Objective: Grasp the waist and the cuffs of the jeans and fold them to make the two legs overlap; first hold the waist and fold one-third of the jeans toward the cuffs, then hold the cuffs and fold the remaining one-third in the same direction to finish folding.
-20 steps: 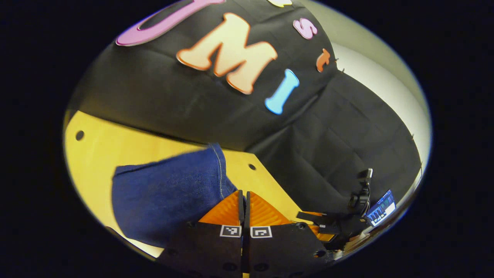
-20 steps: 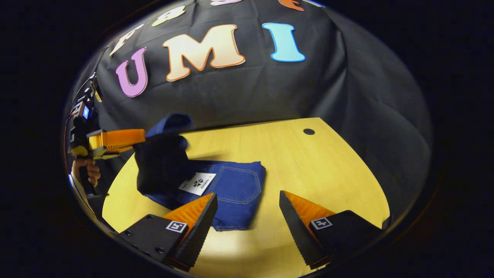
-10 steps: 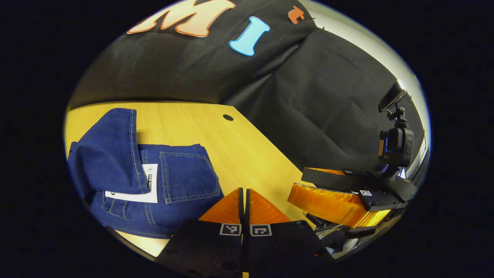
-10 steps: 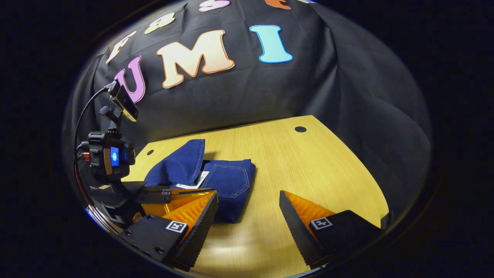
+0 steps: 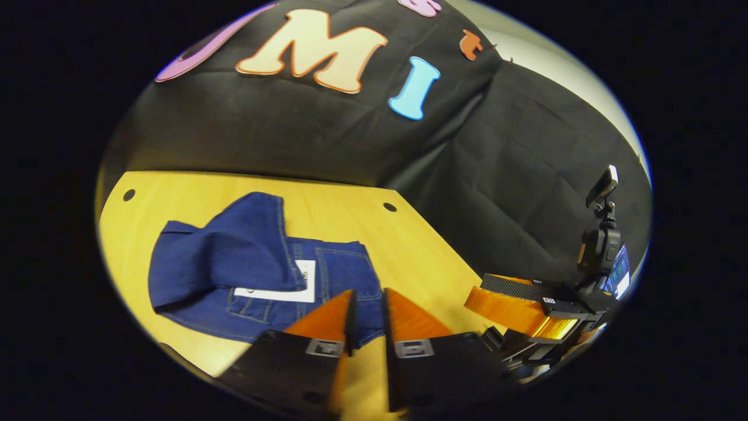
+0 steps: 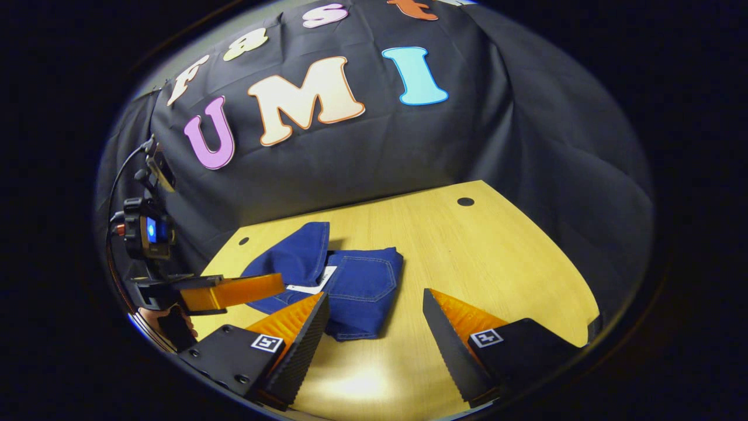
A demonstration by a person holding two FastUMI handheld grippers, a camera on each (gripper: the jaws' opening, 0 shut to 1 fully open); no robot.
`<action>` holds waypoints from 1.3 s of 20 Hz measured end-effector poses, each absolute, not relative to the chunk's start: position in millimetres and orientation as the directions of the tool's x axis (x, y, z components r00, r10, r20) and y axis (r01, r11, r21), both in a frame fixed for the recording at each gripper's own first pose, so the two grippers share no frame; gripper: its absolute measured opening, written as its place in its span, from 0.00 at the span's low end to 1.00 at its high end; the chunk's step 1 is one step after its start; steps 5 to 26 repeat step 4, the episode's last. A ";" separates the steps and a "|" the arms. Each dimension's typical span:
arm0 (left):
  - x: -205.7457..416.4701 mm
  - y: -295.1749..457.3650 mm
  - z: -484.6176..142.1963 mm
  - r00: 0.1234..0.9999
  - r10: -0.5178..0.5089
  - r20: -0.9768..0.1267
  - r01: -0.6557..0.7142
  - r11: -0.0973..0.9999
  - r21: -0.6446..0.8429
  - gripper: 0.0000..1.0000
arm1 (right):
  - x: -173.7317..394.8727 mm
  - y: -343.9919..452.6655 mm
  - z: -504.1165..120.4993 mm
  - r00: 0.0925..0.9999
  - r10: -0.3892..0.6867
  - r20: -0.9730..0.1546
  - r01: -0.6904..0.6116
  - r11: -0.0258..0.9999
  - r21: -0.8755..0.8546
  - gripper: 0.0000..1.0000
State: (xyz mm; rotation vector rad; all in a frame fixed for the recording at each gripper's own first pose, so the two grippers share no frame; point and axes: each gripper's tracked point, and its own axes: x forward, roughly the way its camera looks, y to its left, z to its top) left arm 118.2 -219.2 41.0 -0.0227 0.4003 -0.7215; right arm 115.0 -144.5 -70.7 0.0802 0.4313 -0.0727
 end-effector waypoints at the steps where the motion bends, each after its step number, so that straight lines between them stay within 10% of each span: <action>1: 120.3 -204.3 37.4 0.706 -0.612 -0.357 0.600 0.784 -0.158 0.47 | 112.4 -140.1 -70.7 0.907 -0.049 -0.418 0.087 0.994 0.072 1.00; 3: 123.7 -168.6 42.0 0.757 -0.553 -0.348 0.539 0.830 -0.145 0.93 | 110.1 -131.6 -68.1 0.913 -0.048 -0.404 0.090 0.992 0.084 1.00; 26: 125.2 -149.7 44.2 0.782 -0.520 -0.345 0.509 0.851 -0.130 0.93 | 109.3 -127.1 -67.6 0.915 -0.050 -0.399 0.093 0.992 0.089 1.00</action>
